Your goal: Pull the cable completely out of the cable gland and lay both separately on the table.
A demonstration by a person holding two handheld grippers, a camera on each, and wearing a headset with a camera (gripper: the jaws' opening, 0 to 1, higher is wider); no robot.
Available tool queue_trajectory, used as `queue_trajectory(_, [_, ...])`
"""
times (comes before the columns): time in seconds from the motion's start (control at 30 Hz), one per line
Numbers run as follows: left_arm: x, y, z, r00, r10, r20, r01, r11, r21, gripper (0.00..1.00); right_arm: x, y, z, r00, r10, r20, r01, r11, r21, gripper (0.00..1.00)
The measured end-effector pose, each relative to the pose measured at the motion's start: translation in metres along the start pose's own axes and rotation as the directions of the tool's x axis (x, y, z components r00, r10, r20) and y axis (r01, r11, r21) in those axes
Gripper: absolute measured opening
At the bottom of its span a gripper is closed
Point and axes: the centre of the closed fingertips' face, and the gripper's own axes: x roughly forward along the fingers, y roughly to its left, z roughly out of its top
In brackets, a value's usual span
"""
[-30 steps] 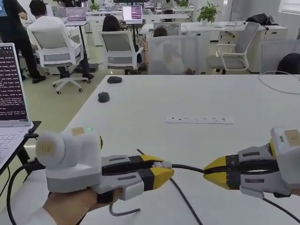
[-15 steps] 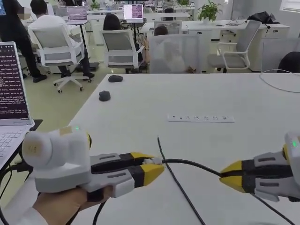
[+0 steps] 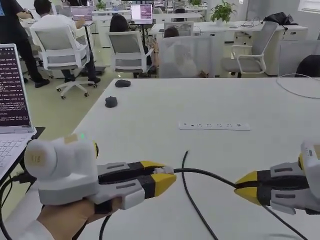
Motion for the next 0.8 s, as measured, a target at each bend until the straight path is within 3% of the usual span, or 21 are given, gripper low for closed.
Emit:
queue_trajectory(0.07, [0.001,0.000,0.000,1.0000,0.001,-0.005,-0.001,1.000,0.003,0.16,0.000,0.002,0.012,0.9983,0.012,0.058,-0.013,1.000,0.025,0.06])
queue_trajectory(0.13, [0.003,0.000,-0.002,0.9999,0.002,-0.012,-0.002,1.000,0.007,0.16,-0.001,0.004,0.019,0.9963,0.025,0.083,-0.027,0.999,0.028,0.06])
queue_trajectory(0.37, [0.013,-0.007,0.001,0.9997,-0.025,-0.008,0.025,1.000,0.007,0.16,0.009,0.015,0.047,0.9906,0.073,0.116,-0.068,0.997,-0.046,0.13])
queue_trajectory(0.57, [0.021,-0.016,-0.004,0.9982,-0.046,-0.038,0.047,0.998,0.036,0.16,0.023,0.031,0.075,0.9826,0.131,0.131,-0.113,0.984,-0.141,0.14])
queue_trajectory(0.67, [0.020,-0.013,-0.004,0.9986,-0.039,-0.037,0.040,0.999,0.033,0.16,0.026,0.033,0.078,0.9848,0.134,0.110,-0.111,0.974,-0.196,0.13])
queue_trajectory(0.8, [0.017,-0.009,-0.003,0.9989,-0.030,-0.035,0.032,0.999,0.032,0.16,0.024,0.027,0.085,0.9836,0.114,0.140,-0.087,0.979,-0.184,0.14])
